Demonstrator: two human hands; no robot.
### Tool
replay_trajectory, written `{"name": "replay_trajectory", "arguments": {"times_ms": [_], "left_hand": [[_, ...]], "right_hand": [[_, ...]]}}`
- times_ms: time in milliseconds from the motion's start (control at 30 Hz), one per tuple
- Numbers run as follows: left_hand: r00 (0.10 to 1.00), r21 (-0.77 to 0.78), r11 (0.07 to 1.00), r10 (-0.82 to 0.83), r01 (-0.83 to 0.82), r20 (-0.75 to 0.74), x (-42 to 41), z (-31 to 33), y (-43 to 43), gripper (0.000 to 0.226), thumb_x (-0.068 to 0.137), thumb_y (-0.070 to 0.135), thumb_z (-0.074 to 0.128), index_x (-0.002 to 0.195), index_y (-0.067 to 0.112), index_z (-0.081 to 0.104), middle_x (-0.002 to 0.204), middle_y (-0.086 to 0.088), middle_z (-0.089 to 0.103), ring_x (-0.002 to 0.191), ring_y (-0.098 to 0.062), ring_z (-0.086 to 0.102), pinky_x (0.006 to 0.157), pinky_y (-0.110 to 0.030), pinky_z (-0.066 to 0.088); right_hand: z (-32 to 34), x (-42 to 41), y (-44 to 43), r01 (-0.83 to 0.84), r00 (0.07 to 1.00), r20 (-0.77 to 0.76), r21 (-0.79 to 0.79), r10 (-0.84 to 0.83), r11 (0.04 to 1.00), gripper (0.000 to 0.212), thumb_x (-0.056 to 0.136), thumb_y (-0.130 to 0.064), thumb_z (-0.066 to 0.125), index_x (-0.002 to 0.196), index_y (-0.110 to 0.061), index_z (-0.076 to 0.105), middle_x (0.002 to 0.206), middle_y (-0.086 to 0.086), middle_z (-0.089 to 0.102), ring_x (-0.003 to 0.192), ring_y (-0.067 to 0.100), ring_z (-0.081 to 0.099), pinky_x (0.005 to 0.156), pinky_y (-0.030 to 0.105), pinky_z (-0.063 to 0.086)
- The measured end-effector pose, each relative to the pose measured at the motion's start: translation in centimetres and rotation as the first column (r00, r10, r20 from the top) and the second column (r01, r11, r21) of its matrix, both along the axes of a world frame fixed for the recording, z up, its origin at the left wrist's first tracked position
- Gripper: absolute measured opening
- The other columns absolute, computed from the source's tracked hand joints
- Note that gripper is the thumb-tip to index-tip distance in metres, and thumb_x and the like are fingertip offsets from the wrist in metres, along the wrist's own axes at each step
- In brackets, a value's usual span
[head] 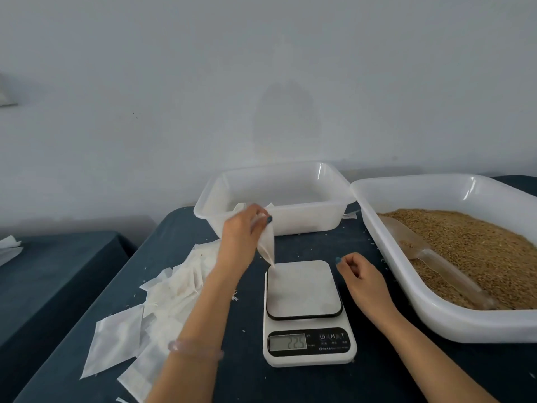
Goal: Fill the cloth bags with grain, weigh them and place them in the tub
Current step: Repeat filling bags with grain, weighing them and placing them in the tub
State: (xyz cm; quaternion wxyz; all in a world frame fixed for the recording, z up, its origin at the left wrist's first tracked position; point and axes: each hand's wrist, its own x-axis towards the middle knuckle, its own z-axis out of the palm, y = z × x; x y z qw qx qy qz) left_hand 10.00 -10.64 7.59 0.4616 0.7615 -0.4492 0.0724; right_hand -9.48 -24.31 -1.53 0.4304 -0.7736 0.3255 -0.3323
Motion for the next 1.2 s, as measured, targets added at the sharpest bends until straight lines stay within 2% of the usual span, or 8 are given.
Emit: {"name": "replay_trajectory", "arguments": {"times_ms": [267,500,600,700,933,1033,1133,1200], "left_hand": [[0.946,0.026,0.970,0.231,-0.243,0.229,6.9,7.4,-4.2,0.022,0.092,0.000,0.049,0.105,0.009,0.065,0.091,-0.008,0.065,0.076,-0.024,0.057,0.065,-0.032,0.045],[0.919,0.335,0.898,0.158,-0.286,0.361,8.9,6.4,-6.2,0.035,0.084,-0.001,0.044,0.104,0.023,0.060,0.085,-0.002,0.056,0.072,-0.028,0.052,0.050,-0.026,0.033],[0.964,0.524,0.841,-0.009,-0.136,0.265,9.5,3.8,-6.1,0.045,0.089,-0.006,0.038,0.106,0.023,0.067,0.104,-0.004,0.066,0.090,-0.027,0.061,0.072,-0.036,0.052],[0.976,0.622,0.780,-0.077,-0.069,0.205,10.1,2.8,-5.8,0.036,0.100,0.002,0.039,0.121,0.015,0.065,0.123,-0.008,0.064,0.106,-0.024,0.057,0.089,-0.035,0.046],[0.996,0.353,0.935,-0.022,-0.011,0.090,11.7,3.4,-0.7,0.019,0.097,0.009,0.056,0.103,0.024,0.065,0.102,0.010,0.070,0.097,-0.011,0.063,0.077,-0.006,0.040],[0.987,0.206,0.968,0.120,-0.141,0.111,12.5,3.5,3.8,0.014,0.094,0.007,0.060,0.093,0.021,0.065,0.086,0.009,0.072,0.076,-0.001,0.064,0.071,-0.017,0.046],[0.955,0.429,0.856,0.224,-0.288,0.195,12.5,2.6,8.2,0.008,0.090,0.015,0.060,0.086,0.022,0.063,0.077,0.007,0.067,0.074,-0.015,0.064,0.067,-0.028,0.048],[0.920,0.714,0.583,0.193,-0.387,0.341,11.6,1.5,10.1,0.008,0.091,0.021,0.054,0.090,0.024,0.062,0.085,0.007,0.064,0.080,-0.019,0.062,0.069,-0.029,0.047]], "right_hand": [[-0.1,0.2,0.0,0.005,0.999,-0.034,-0.002,-0.006,1.000,0.021,0.096,-0.037,0.055,0.080,-0.023,0.055,0.070,0.002,0.059,0.059,0.011,0.050,0.056,0.028,0.039],[-0.1,0.2,0.0,0.002,0.999,-0.043,-0.008,-0.002,1.000,0.019,0.096,-0.037,0.056,0.081,-0.025,0.055,0.073,0.001,0.061,0.067,0.017,0.058,0.058,0.027,0.041],[-0.3,0.2,0.0,0.004,0.999,-0.048,-0.011,-0.005,1.000,0.019,0.095,-0.038,0.057,0.080,-0.027,0.056,0.071,-0.002,0.060,0.063,0.009,0.055,0.057,0.023,0.041],[-0.3,0.1,-0.1,0.003,0.998,-0.062,-0.011,-0.004,1.000,0.018,0.095,-0.038,0.057,0.081,-0.028,0.056,0.072,-0.003,0.062,0.065,0.009,0.057,0.056,0.022,0.041],[-0.3,0.1,-0.1,-0.005,0.998,-0.065,-0.003,0.005,1.000,0.019,0.095,-0.039,0.056,0.080,-0.027,0.056,0.073,-0.003,0.063,0.065,0.009,0.056,0.057,0.023,0.042],[-0.3,0.1,-0.1,-0.007,0.998,-0.058,0.011,0.008,1.000,0.020,0.095,-0.041,0.056,0.080,-0.028,0.057,0.073,-0.004,0.063,0.064,0.009,0.056,0.057,0.024,0.042],[-0.3,-0.1,-0.1,-0.008,0.998,-0.057,-0.003,0.008,1.000,0.020,0.095,-0.041,0.056,0.080,-0.028,0.056,0.072,-0.005,0.063,0.064,0.008,0.056,0.057,0.024,0.042],[-0.4,0.0,-0.1,-0.007,0.998,-0.061,-0.008,0.006,1.000,0.020,0.094,-0.041,0.057,0.079,-0.028,0.056,0.072,-0.005,0.062,0.065,0.007,0.056,0.056,0.023,0.041]]}}
